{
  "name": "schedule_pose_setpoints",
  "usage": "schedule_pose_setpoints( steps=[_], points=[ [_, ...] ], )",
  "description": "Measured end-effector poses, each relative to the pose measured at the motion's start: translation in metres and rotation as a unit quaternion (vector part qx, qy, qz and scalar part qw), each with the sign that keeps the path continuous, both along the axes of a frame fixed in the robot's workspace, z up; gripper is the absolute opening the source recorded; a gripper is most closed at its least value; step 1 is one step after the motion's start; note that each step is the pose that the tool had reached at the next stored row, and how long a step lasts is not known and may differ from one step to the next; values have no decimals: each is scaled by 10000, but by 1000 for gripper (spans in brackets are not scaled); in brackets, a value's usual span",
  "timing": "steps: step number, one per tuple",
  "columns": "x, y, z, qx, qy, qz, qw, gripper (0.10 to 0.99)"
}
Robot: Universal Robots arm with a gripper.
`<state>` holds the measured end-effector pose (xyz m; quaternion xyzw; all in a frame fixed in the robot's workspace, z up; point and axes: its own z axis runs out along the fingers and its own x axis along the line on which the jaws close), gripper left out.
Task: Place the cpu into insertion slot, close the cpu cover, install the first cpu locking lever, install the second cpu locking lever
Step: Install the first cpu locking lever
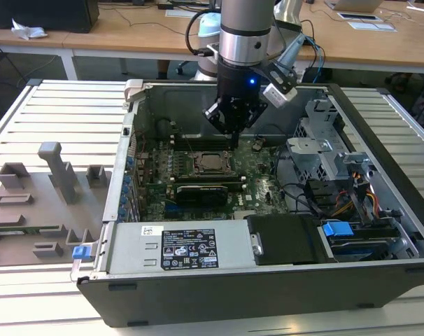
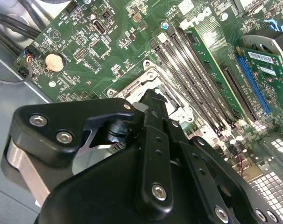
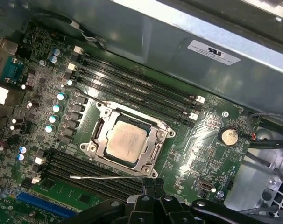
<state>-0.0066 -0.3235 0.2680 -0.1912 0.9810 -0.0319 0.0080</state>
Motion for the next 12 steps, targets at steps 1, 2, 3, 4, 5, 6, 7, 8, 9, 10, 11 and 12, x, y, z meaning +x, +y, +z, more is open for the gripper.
schedule_pose_setpoints(
  steps=[1, 2, 3, 4, 5, 6, 7, 8, 9, 10, 11, 12],
  points=[
    [0, 0, 0, 0, 0, 2, 10000, 110],
    [-4, 0, 0, 0, 0, -15, 10000, 110],
    [-21, 0, 0, 0, 0, -45, 10000, 110],
    [-36, 0, 0, 0, 0, -61, 10000, 110],
    [-46, 0, 0, 1, 0, -70, 10000, 110],
    [-61, 0, 0, 2, 0, -79, 10000, 110],
    [-76, 0, 0, 3, 0, -88, 10000, 110],
    [-93, 0, 0, 4, 0, -97, 10000, 110],
    [-106, 0, 0, 5, 0, -104, 9999, 110],
    [-125, 0, -1, 6, 0, -114, 9999, 110],
    [-142, 0, -1, 6, 0, -124, 9999, 110],
    [-153, 0, -1, 7, 0, -130, 9999, 110]
  ],
)
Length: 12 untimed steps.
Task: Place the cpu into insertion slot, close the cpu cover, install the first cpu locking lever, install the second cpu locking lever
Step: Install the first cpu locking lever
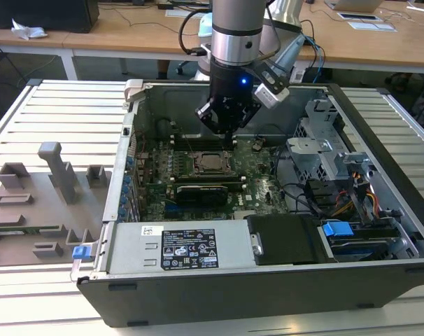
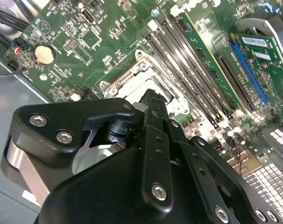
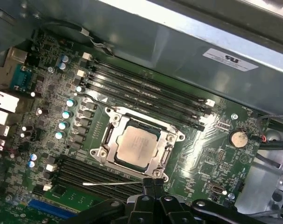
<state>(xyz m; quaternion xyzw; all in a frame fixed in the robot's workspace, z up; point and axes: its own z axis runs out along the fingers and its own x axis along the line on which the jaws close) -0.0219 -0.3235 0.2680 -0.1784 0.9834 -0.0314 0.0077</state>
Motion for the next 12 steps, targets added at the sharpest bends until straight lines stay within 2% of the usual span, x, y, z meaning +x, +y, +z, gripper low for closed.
schedule_pose_setpoints(
  steps=[7, 9, 12],
  points=[
    [-51, 0, 0, 1, 0, -29, 10000, 110],
    [-52, 0, -1, 0, 0, -246, 9997, 110],
    [-52, 0, -3, 0, 0, -578, 9983, 110]
  ],
)
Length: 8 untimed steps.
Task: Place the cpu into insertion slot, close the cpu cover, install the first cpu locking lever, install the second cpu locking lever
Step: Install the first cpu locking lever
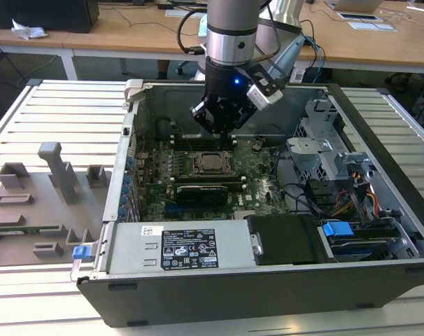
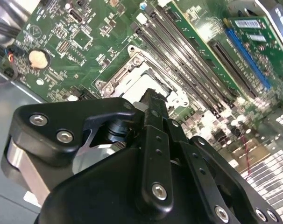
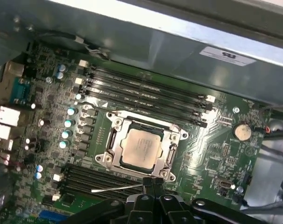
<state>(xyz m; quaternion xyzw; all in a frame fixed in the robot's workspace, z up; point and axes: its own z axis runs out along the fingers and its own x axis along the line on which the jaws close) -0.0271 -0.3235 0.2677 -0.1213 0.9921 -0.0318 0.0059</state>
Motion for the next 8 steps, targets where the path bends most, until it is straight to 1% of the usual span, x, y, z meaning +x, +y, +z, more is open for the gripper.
schedule_pose_setpoints(
  steps=[2, 3, 5, 7, 8],
  points=[
    [0, 0, -1, 0, 0, -155, 9999, 110],
    [0, 0, -2, 0, 0, -311, 9995, 110],
    [0, 0, -3, 0, 0, -488, 9988, 110],
    [0, 0, -4, 0, 0, -676, 9977, 110],
    [0, 0, -4, 0, 0, -807, 9967, 110]
  ],
)
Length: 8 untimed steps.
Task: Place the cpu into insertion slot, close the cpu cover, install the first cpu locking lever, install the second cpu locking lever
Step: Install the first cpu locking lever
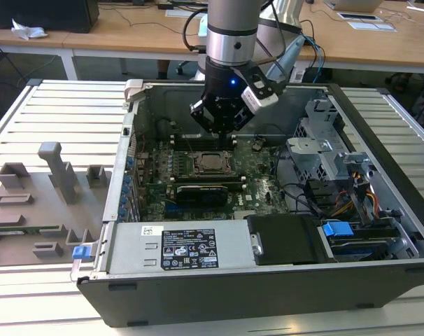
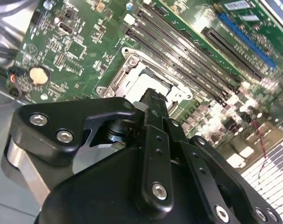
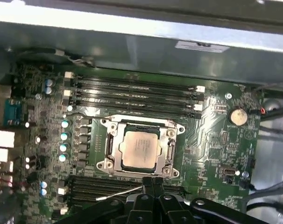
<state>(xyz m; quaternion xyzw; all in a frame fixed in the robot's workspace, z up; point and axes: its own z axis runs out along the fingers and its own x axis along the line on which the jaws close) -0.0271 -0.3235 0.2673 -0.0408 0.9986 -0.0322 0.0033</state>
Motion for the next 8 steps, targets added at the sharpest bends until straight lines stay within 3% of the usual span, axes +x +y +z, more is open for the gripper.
schedule_pose_setpoints(
  steps=[2, 3, 4, 5, 8],
  points=[
    [0, 0, -1, 15, 0, -187, 9998, 110],
    [0, 0, -1, 83, 1, -214, 9997, 110],
    [0, 0, -1, 168, 3, -234, 9996, 110],
    [0, 0, -1, 334, 7, -252, 9991, 110],
    [-1, -5, -1, 589, 13, -253, 9979, 110]
  ],
)
